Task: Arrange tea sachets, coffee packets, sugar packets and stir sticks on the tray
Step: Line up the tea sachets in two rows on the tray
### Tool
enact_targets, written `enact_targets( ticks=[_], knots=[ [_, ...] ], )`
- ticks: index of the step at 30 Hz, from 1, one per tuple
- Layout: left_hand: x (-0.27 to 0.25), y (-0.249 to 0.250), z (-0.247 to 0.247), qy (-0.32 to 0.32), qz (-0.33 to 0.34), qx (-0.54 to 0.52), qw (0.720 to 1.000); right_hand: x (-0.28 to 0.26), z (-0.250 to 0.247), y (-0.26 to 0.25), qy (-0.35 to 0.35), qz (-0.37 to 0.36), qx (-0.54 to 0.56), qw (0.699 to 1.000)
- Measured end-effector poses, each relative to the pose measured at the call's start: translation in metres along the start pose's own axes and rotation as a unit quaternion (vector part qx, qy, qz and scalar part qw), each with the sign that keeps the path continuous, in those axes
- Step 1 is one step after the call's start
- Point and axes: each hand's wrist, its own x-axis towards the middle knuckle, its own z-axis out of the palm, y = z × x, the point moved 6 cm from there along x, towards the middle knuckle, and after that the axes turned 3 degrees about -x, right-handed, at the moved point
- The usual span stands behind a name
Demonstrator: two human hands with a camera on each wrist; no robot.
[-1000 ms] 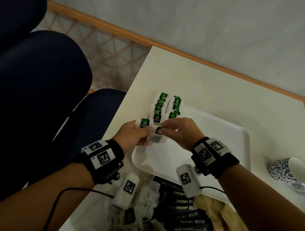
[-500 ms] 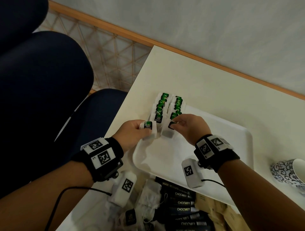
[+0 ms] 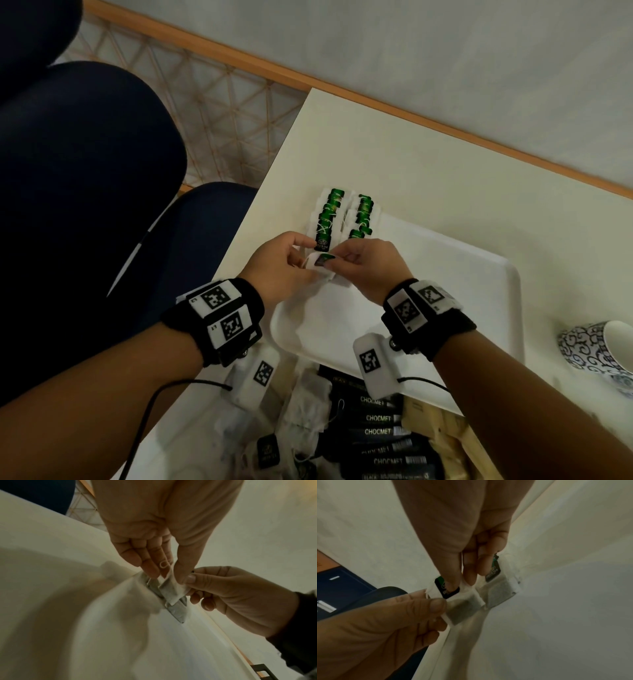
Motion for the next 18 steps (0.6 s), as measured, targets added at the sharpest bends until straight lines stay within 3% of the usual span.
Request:
enact_targets(
  ticks=[5,9,15,18],
  knots=[
    [0.012,0.000,-0.009,0.034,-0.012,0.055,0.998,0.012,-0.006,0.006,0.045,0.018,0.004,0.999],
    [0.021,-0.002,-0.007,0.017,-0.041,0.115,0.992,0.004,-0.013,0.012,0.094,-0.009,-0.009,0.996],
    [0.028,-0.002,-0.004,-0.004,-0.036,0.201,0.979,-0.033,0.015,0.015,-0.027,-0.117,-0.047,0.992],
    [0.031,-0.001,-0.003,-0.005,-0.035,0.219,0.975,-0.033,0.022,0.019,-0.031,-0.134,-0.057,0.989]
  ],
)
